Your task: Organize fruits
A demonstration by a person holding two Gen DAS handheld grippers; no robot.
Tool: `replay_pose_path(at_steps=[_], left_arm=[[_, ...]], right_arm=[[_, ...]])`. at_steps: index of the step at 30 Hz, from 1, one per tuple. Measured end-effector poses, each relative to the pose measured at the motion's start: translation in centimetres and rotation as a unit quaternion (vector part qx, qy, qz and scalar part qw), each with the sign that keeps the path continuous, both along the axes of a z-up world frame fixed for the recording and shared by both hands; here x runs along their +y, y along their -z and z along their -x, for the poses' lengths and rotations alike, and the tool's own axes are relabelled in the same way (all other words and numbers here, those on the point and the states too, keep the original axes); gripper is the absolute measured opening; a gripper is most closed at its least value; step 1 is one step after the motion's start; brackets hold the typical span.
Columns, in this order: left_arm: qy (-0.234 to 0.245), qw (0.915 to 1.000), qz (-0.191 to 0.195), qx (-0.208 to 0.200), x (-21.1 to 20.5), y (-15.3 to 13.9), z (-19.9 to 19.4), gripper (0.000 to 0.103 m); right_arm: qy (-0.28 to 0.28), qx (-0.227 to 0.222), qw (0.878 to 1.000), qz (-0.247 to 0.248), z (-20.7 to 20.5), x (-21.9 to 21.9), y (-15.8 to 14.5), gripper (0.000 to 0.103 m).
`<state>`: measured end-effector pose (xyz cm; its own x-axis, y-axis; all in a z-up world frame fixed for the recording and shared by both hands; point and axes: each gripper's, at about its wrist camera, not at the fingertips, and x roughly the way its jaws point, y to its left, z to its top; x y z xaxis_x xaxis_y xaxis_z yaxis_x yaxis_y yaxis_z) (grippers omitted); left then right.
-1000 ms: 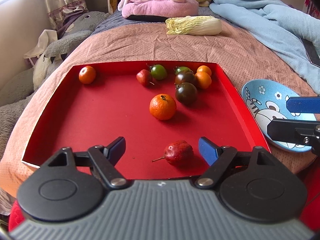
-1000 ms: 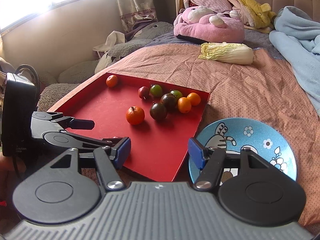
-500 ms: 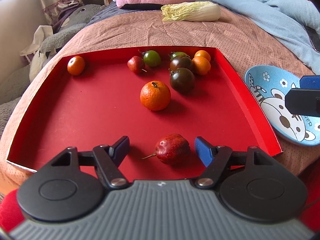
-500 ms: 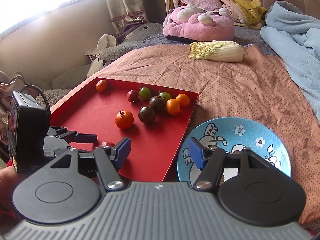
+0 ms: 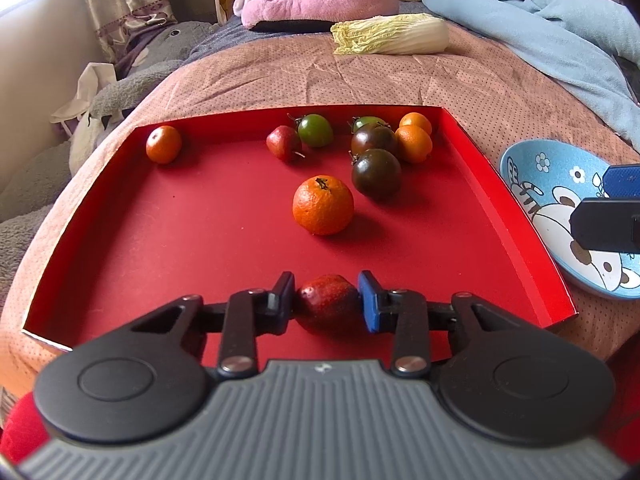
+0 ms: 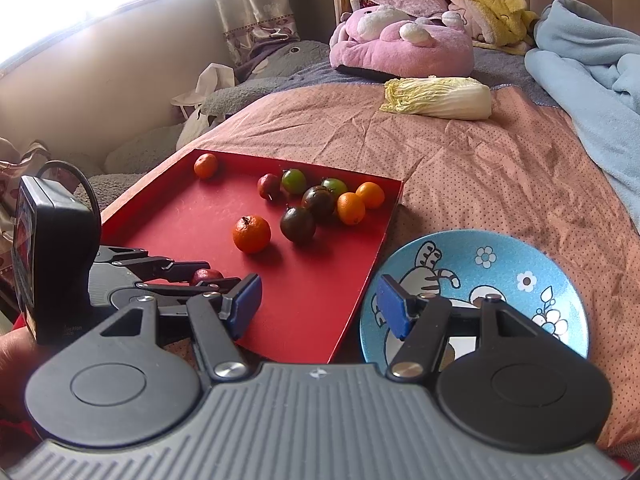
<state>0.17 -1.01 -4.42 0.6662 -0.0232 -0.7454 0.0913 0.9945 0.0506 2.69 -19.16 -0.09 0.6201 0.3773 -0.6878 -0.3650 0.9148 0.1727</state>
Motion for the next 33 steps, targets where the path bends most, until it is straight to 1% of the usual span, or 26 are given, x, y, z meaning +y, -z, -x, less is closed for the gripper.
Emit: replay_pose_path(at_steps=[2,6,11,12,13,17,22,25,28,31,33], left_arm=[[-0.003,1.0,0.008,0.0,0.4,-0.2,0.0,0.038],[-0.015,0.9999,0.006,-0.005,1.4,-0.6,-0.1,0.038],[-0.037,0.9993,0.001,-0.005,3.1,-0.7,-0.2,0.038],[-0.041,0.9991,0.0,-0.004,3.5,-0.6,-0.3,0.038],[-0.046,0.999,0.0,-0.002,3.9,-0.6,-0.3,0.038],[-0.059,0.9982,0.012,0.001,5.2,-0.4,-0.3,0.038],[-0.058,0.9982,0.018,-0.002,5.5,-0.3,-0.5,0.038],[-0.06,0.9979,0.023,-0.004,5.8,-0.3,-0.4,0.038],[-0.06,0.998,0.021,-0.006,5.8,-0.2,-0.4,0.038],[-0.06,0.9979,0.023,-0.008,5.9,-0.2,-0.3,0.038],[-0.062,0.9977,0.027,-0.008,6.0,-0.2,-0.3,0.038]], right_arm=[[-0.002,0.001,1.0,0.0,-0.2,0.2,0.1,0.069],[-0.013,-0.004,1.0,-0.001,-1.0,1.3,0.4,0.069],[-0.042,-0.006,0.999,-0.004,-2.8,4.4,1.2,0.069],[-0.047,-0.004,0.999,-0.003,-3.2,5.1,1.4,0.068],[-0.052,0.0,0.999,-0.002,-3.8,6.0,1.9,0.062],[-0.058,0.026,0.998,-0.007,-5.9,8.5,3.7,0.054],[-0.065,0.034,0.997,0.015,-8.0,11.2,5.5,0.049],[-0.061,0.039,0.997,0.022,-9.1,12.0,6.2,0.049],[-0.065,0.042,0.997,0.019,-10.1,12.7,6.6,0.049],[-0.07,0.04,0.996,0.035,-10.5,13.6,6.8,0.047],[-0.07,0.036,0.996,0.036,-10.5,13.7,6.8,0.046]])
